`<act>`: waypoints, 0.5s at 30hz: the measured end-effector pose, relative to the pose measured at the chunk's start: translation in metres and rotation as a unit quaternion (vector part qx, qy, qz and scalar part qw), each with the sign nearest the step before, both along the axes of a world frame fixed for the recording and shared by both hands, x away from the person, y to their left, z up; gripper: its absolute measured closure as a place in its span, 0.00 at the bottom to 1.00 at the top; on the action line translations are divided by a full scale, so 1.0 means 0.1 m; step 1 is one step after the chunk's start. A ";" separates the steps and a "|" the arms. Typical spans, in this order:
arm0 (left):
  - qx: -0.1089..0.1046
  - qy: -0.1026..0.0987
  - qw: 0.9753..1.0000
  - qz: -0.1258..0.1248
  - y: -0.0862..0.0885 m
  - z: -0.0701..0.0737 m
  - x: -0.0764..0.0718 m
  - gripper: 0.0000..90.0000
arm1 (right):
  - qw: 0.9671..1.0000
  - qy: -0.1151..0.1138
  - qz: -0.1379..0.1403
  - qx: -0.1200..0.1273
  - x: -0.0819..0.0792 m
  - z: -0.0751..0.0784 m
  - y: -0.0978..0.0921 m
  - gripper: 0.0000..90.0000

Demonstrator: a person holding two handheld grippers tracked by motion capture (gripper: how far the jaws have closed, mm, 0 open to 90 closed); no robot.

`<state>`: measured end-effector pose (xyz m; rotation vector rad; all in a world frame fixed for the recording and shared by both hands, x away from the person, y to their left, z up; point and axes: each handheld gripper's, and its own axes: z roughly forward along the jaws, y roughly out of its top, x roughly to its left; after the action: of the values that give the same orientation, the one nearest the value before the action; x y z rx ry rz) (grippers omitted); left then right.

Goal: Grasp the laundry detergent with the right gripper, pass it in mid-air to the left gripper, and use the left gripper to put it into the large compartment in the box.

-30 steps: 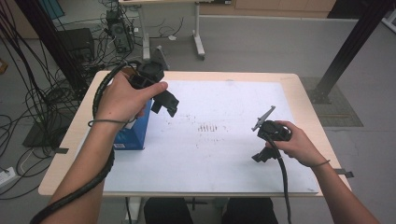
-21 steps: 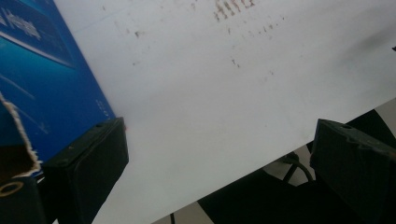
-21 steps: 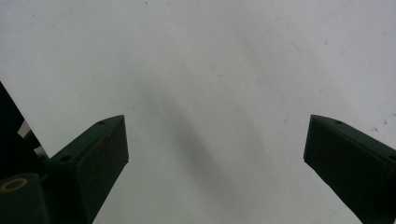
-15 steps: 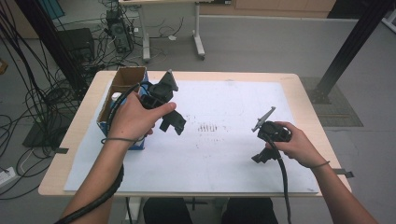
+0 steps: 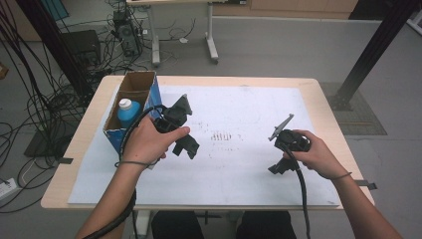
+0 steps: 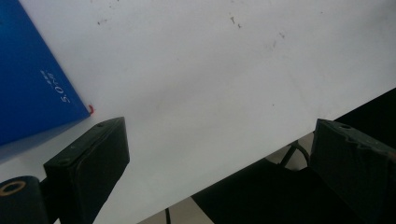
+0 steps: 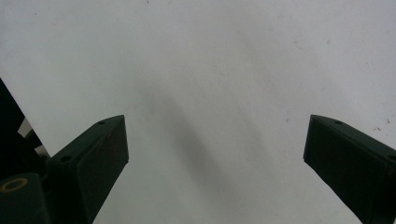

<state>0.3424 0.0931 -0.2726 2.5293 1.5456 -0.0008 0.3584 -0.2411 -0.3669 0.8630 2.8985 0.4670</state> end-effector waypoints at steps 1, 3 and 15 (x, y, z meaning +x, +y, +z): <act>0.000 0.000 1.000 -0.001 0.00 -0.01 0.00 0.06 | 1.000 0.000 0.000 0.000 0.00 0.00 0.00 0.07; 0.000 0.000 1.000 0.000 0.01 -0.01 0.00 0.06 | 1.000 0.000 -0.001 0.000 0.00 0.00 0.00 0.07; -0.003 -0.001 1.000 0.005 0.04 -0.01 -0.01 0.06 | 1.000 0.001 -0.001 0.002 0.00 0.00 0.00 0.07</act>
<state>0.3413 0.0967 -0.2736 2.5159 1.5538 -0.0022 0.3588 -0.2406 -0.3672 0.8690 2.8994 0.4707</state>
